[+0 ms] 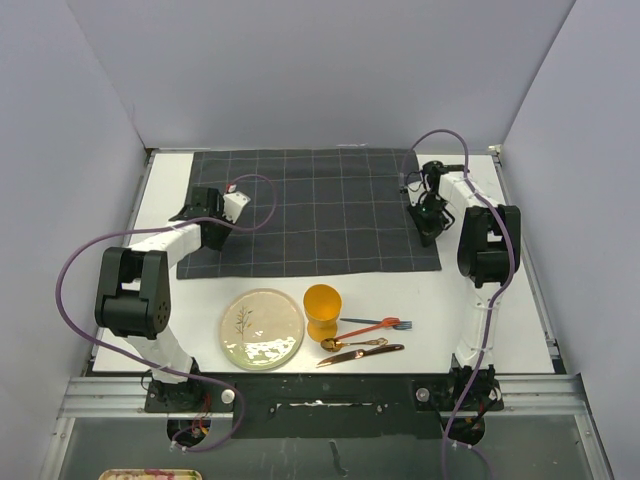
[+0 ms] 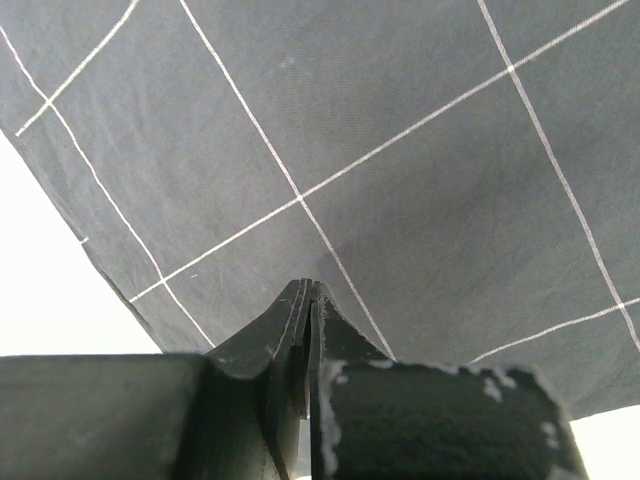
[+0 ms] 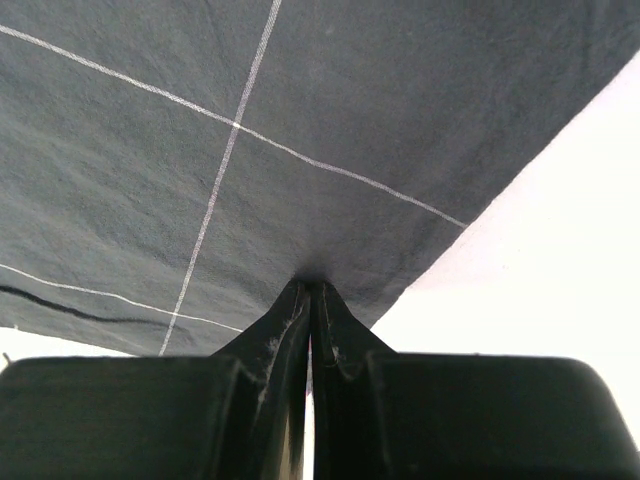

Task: Set the dinner table for one person
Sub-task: Flatten out the napkin at the center of the board.

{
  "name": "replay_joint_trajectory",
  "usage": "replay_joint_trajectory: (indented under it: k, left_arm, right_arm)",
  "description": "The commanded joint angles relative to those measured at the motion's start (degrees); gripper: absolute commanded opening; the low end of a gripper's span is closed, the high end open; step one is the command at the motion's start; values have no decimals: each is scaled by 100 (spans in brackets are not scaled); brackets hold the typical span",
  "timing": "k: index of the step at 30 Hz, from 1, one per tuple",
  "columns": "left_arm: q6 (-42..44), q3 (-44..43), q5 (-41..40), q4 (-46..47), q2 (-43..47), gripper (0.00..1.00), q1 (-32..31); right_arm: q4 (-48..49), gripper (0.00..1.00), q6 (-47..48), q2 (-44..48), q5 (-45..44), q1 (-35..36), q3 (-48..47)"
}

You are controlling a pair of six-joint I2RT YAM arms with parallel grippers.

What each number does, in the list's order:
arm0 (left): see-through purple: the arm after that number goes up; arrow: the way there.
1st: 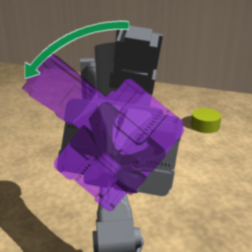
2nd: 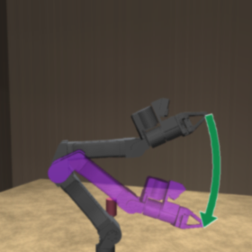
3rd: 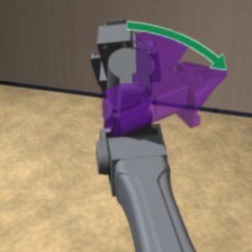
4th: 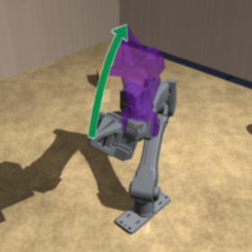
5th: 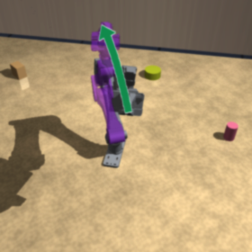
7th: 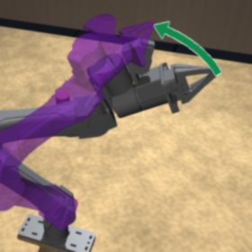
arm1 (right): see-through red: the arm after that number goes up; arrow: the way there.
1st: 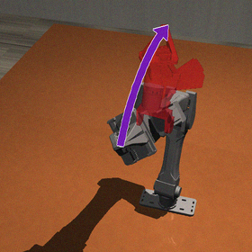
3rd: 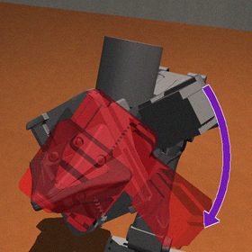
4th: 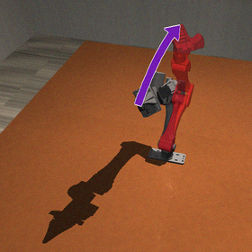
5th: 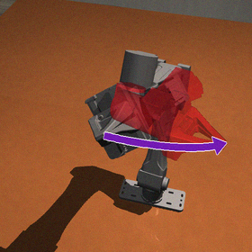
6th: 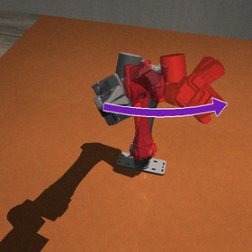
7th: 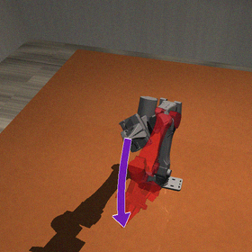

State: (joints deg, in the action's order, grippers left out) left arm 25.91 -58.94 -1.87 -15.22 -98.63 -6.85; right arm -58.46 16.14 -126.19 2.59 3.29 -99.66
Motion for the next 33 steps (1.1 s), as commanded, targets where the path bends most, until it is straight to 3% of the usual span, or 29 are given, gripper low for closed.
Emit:
replay_joint_trajectory:
  k: [1,17,33]
  left_arm:
    - [73,-373,26,19,-61,0,-52]
    - [162,-462,184,-328,219,0,-71]
    - [310,49,-8,-211,492,0,-46]
  right_arm:
    - [-435,0,141,81,108,-67,-1]
    - [-686,0,171,725,122,-73,654]
    - [-595,0,-14,631,24,-104,239]
